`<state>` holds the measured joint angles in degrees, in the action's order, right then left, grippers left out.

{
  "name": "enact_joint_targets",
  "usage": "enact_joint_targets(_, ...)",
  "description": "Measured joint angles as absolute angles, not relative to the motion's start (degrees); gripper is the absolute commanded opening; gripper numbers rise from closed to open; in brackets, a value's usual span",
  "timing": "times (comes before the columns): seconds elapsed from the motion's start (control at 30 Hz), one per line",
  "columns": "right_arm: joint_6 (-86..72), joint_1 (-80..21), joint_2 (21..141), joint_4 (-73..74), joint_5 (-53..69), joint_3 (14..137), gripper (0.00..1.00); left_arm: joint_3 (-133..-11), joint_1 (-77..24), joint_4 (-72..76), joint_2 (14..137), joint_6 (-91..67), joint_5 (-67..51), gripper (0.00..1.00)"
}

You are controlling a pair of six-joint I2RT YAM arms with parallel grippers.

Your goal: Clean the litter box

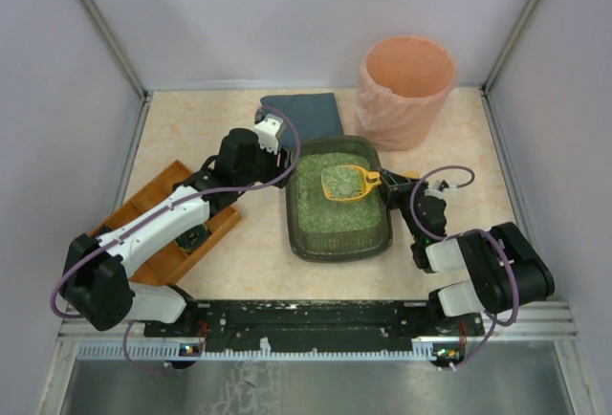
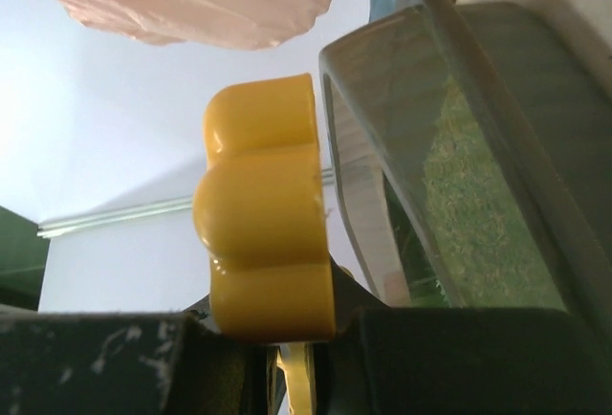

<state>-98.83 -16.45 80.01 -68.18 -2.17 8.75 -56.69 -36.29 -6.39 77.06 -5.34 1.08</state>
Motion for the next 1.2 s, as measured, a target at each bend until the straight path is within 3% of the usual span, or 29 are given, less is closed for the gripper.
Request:
enact_joint_targets(0.8, -100.5, -11.4, 88.9, -79.7, 5.6, 9.7, 0.00, -56.7, -36.3, -6.5, 77.3, -5.3, 1.0, 0.63)
enact_joint_targets(1.2, -96.0, -11.0, 86.1, -78.1, 9.3, 10.7, 0.00, -56.6, -36.3, -6.4, 77.3, -5.3, 1.0, 0.62)
